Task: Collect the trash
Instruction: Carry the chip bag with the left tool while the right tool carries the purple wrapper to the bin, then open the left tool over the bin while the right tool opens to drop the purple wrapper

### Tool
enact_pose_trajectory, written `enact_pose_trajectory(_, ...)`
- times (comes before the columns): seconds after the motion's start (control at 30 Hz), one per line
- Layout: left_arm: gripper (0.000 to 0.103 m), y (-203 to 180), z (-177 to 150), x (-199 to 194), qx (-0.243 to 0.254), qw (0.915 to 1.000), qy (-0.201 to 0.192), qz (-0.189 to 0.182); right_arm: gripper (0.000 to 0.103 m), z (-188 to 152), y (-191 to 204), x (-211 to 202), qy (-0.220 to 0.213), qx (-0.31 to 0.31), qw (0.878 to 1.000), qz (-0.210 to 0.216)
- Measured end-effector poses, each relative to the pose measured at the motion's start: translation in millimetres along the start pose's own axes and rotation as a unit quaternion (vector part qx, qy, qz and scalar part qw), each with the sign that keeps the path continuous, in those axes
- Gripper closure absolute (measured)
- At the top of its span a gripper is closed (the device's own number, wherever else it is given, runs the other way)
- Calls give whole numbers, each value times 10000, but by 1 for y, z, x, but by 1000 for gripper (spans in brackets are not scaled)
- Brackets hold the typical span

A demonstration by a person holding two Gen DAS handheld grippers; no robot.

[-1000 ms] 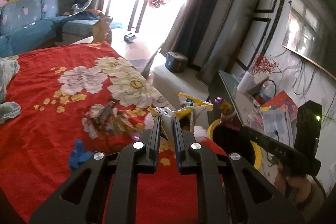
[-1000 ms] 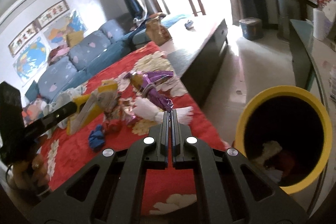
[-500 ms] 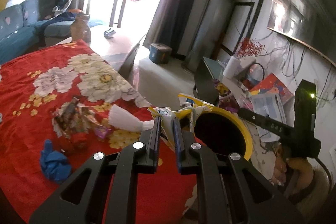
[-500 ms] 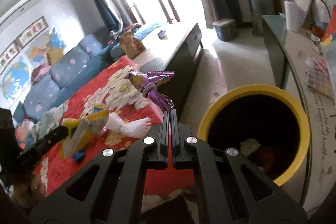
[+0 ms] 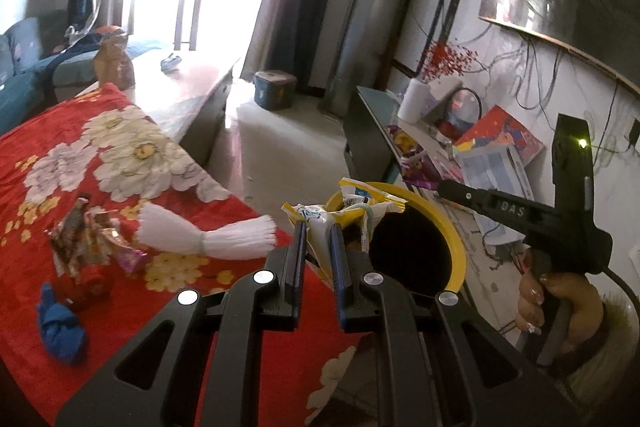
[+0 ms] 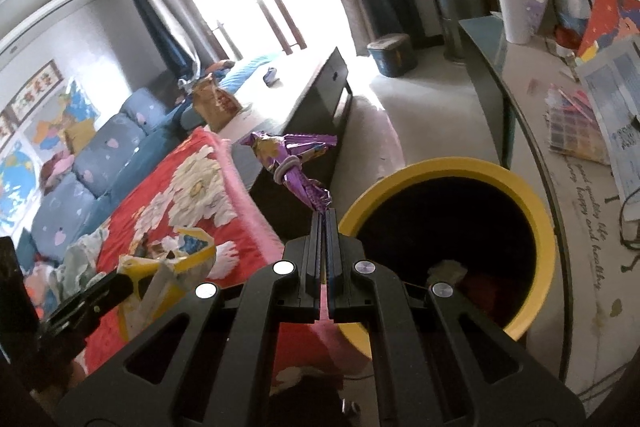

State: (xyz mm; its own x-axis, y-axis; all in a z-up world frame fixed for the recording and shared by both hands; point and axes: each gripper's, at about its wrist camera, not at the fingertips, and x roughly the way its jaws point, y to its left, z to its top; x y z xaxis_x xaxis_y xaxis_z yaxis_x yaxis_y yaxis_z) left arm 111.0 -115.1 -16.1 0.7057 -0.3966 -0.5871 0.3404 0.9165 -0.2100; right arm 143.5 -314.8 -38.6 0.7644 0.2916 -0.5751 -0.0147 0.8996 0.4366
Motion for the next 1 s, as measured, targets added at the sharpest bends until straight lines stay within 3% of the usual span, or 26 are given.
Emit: enact_pose_trajectory(1.0, 91, -62, -10, 81, 470, 9967, 551, -367, 103, 1, -90, 12, 143, 881, 9932, -745)
